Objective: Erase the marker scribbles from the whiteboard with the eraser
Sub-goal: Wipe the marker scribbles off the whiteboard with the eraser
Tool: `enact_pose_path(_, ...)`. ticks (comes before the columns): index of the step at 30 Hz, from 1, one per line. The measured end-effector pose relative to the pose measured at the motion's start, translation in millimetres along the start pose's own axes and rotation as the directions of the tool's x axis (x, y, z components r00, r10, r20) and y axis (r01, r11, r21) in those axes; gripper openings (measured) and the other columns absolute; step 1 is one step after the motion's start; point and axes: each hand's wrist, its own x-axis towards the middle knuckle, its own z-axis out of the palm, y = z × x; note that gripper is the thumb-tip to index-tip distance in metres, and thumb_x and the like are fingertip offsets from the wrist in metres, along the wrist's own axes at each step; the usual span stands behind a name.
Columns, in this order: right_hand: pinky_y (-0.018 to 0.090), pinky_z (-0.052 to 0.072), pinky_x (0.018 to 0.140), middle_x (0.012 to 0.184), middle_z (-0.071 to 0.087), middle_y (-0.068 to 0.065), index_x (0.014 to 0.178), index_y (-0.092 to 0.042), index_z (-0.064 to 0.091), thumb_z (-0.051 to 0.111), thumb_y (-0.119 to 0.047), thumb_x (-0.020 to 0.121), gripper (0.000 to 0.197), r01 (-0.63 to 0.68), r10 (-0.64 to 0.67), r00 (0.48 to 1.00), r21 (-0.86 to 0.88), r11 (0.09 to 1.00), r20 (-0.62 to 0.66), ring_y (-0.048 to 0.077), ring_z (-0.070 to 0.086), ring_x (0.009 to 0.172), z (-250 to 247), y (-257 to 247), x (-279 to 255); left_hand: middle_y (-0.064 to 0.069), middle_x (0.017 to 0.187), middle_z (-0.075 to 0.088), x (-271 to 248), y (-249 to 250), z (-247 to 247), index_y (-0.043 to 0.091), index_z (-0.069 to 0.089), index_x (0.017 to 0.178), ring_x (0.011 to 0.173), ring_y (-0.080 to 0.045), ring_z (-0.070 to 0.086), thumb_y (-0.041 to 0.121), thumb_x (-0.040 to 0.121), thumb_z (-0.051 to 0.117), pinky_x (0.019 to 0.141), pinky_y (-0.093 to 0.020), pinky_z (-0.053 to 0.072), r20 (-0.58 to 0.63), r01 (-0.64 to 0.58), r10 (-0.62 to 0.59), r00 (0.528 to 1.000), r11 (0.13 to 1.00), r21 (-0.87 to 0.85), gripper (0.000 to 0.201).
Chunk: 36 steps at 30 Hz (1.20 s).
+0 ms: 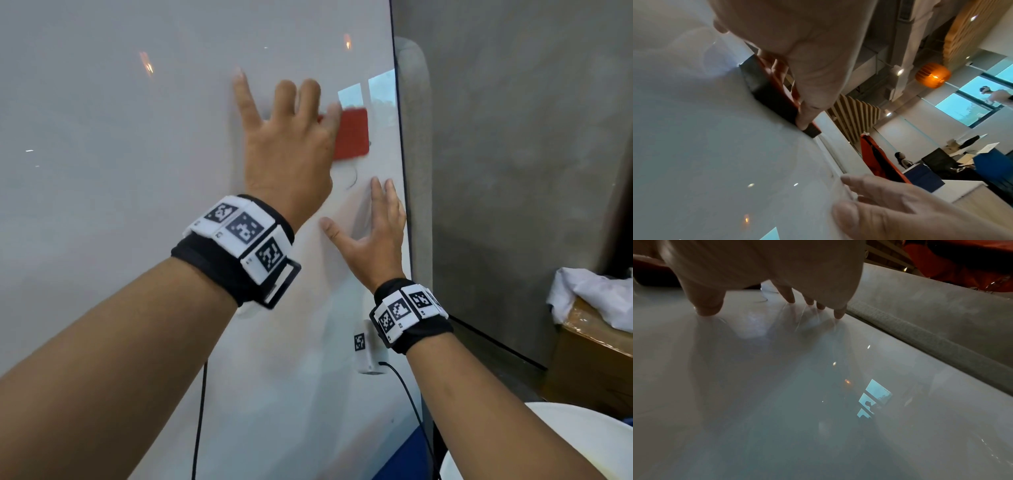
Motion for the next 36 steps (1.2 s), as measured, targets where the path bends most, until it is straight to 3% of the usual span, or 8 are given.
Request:
enact_pose_path(4, 0.047, 0.012, 0.123, 0.166, 0.005, 0.0, 0.157, -0.028, 0.016, 0.064, -0.074, 0.074, 0.106, -0.004, 0.004, 1.0, 0.009, 1.0, 0.007, 0.021, 0.002, 0.151, 1, 2, 0, -0.015, 0.124, 0.05, 12, -4, 5, 0.021, 0.05, 0.14, 0.116, -0.038, 0.049, 0.038, 0.08, 0.071, 0.109, -0.072, 0.024, -0.049, 0.103, -0.103, 0.993, 0.995, -0.001, 0.066)
enact_pose_path(10, 0.043, 0.012, 0.123, 0.165, 0.009, 0.0, 0.157, -0.027, 0.021, 0.05, -0.084, 0.066, 0.111, -0.003, 0.003, 1.0, 0.038, 0.999, -0.016, 0.02, 0.004, 0.151, 3, 0, 0, -0.009, 0.119, 0.053, -6, 14, 11, 0.02, 0.056, 0.133, 0.113, -0.032, 0.049, 0.035, 0.081, 0.067, 0.11, -0.071, 0.024, -0.014, -0.126, 0.127, 0.992, 0.991, 0.034, 0.056)
enact_pose_path(18, 0.049, 0.015, 0.122, 0.165, 0.006, 0.0, 0.157, -0.029, 0.017, 0.065, -0.071, 0.077, 0.102, 0.004, -0.004, 1.0, 0.02, 1.0, 0.004, 0.022, 0.004, 0.151, 1, 3, 0, -0.011, 0.122, 0.05, 15, 16, 20, 0.02, 0.049, 0.141, 0.113, -0.035, 0.049, 0.035, 0.077, 0.075, 0.109, -0.07, 0.026, -0.074, 0.076, -0.075, 0.994, 0.997, 0.021, 0.071)
enact_pose_path(20, 0.046, 0.012, 0.123, 0.165, 0.007, 0.001, 0.157, -0.028, 0.017, 0.063, -0.074, 0.075, 0.104, 0.005, -0.006, 1.0, 0.024, 1.0, 0.007, 0.021, 0.004, 0.151, 1, 4, 0, -0.011, 0.124, 0.051, 14, 20, 20, 0.017, 0.049, 0.141, 0.114, -0.036, 0.05, 0.032, 0.08, 0.071, 0.109, -0.069, 0.026, -0.066, 0.029, -0.027, 0.997, 0.999, 0.023, 0.067)
enact_pose_path(24, 0.041, 0.012, 0.122, 0.164, 0.014, 0.006, 0.157, -0.019, 0.02, 0.055, -0.077, 0.073, 0.108, 0.065, -0.064, 0.998, 0.029, 0.997, -0.029, 0.022, 0.009, 0.151, 4, 7, -1, -0.007, 0.123, 0.055, 3, 31, 20, 0.018, 0.058, 0.13, 0.114, -0.031, 0.053, 0.034, 0.09, 0.052, 0.11, -0.065, 0.031, -0.028, -0.226, 0.227, 0.973, 0.973, 0.052, 0.043)
enact_pose_path(28, 0.035, 0.008, 0.123, 0.165, 0.01, 0.001, 0.157, -0.018, 0.019, 0.052, -0.082, 0.07, 0.113, 0.032, -0.033, 0.999, 0.041, 0.999, 0.007, 0.016, 0.005, 0.151, 1, 9, -2, -0.008, 0.125, 0.051, 15, 25, 17, 0.017, 0.056, 0.131, 0.117, -0.033, 0.049, 0.036, 0.085, 0.065, 0.11, -0.068, 0.025, -0.005, -0.185, 0.185, 0.983, 0.983, 0.011, 0.051)
enact_pose_path(32, 0.038, 0.015, 0.124, 0.164, 0.012, -0.001, 0.157, -0.014, 0.017, 0.068, -0.074, 0.07, 0.117, -0.013, 0.013, 1.0, 0.103, 0.995, -0.002, 0.012, 0.009, 0.151, -1, 12, -2, -0.009, 0.127, 0.049, 21, 19, 11, 0.016, 0.054, 0.134, 0.119, -0.035, 0.047, 0.034, 0.079, 0.072, 0.11, -0.067, 0.025, 0.013, -0.108, 0.108, 0.994, 0.994, -0.017, 0.061)
enact_pose_path(36, 0.035, 0.019, 0.123, 0.163, 0.016, 0.002, 0.157, -0.013, 0.015, 0.08, -0.056, 0.072, 0.116, -0.053, 0.058, 0.998, 0.175, 0.983, -0.023, 0.013, 0.013, 0.15, -8, 12, -1, -0.007, 0.12, 0.051, 0, 25, 5, 0.018, 0.063, 0.118, 0.118, -0.034, 0.046, 0.022, 0.08, 0.057, 0.111, -0.069, 0.022, 0.128, -0.34, 0.343, 0.931, 0.939, -0.045, 0.039)
